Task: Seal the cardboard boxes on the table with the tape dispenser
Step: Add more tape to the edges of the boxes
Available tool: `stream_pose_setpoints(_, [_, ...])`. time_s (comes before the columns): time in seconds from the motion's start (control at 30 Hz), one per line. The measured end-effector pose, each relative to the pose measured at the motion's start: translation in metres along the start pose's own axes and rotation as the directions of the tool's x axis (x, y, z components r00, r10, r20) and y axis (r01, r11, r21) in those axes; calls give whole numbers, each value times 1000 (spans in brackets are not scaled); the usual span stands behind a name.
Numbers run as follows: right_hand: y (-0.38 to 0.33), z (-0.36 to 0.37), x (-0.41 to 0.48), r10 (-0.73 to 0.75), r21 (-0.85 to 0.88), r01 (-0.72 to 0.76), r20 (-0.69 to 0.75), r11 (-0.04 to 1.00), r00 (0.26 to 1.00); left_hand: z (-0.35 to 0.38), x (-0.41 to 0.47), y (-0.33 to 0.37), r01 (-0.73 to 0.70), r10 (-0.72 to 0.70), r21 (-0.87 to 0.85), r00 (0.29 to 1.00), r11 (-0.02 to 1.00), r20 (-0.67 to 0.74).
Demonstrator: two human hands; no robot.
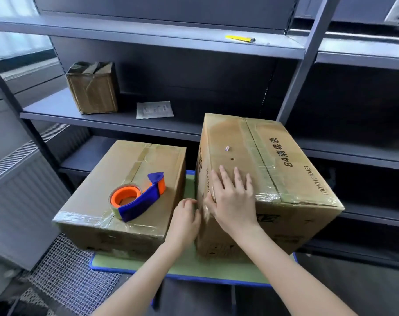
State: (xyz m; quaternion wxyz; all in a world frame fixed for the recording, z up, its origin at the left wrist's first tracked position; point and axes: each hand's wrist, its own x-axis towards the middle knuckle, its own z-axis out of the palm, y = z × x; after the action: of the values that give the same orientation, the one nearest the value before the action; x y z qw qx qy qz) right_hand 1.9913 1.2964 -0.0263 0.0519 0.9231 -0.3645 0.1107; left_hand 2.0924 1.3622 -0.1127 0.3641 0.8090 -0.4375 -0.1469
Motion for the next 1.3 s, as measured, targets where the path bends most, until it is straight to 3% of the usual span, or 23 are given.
stream_pose_setpoints(0.13, [35,-11,-7,-10,64,17,-104,998,995,22,3,17,313,-282,-190,944,930,172])
stream_pose_setpoints(0.37, [85,-29,-19,44,199,2,-226,980,973,49,13,31,395,-344,-235,910,888,229])
stream_pose_setpoints(0.47, [107,-37,-23,118,292,-40,-256,956,959,57,14,33,524,-468,-181,839,832,277])
stream_pose_setpoints(0.57, [129,-42,-27,177,368,-54,-310,928,934,63,14,36,593,-514,-239,796,769,320])
stream_pose_setpoints(0.9, [173,-45,-39,360,551,-83,-416,830,835,59,26,68,457,-453,-117,889,882,66])
stream_pose_setpoints(1.07, [178,-26,-56,582,830,-131,-259,543,771,22,36,88,411,-397,169,911,896,-107])
stream_pose_setpoints(1.17, [177,-6,-69,668,897,-197,-134,396,732,9,33,93,373,-337,300,927,878,-167])
stream_pose_setpoints(1.3, [175,19,-84,701,906,-296,-2,304,713,8,23,93,303,-225,473,950,827,-216])
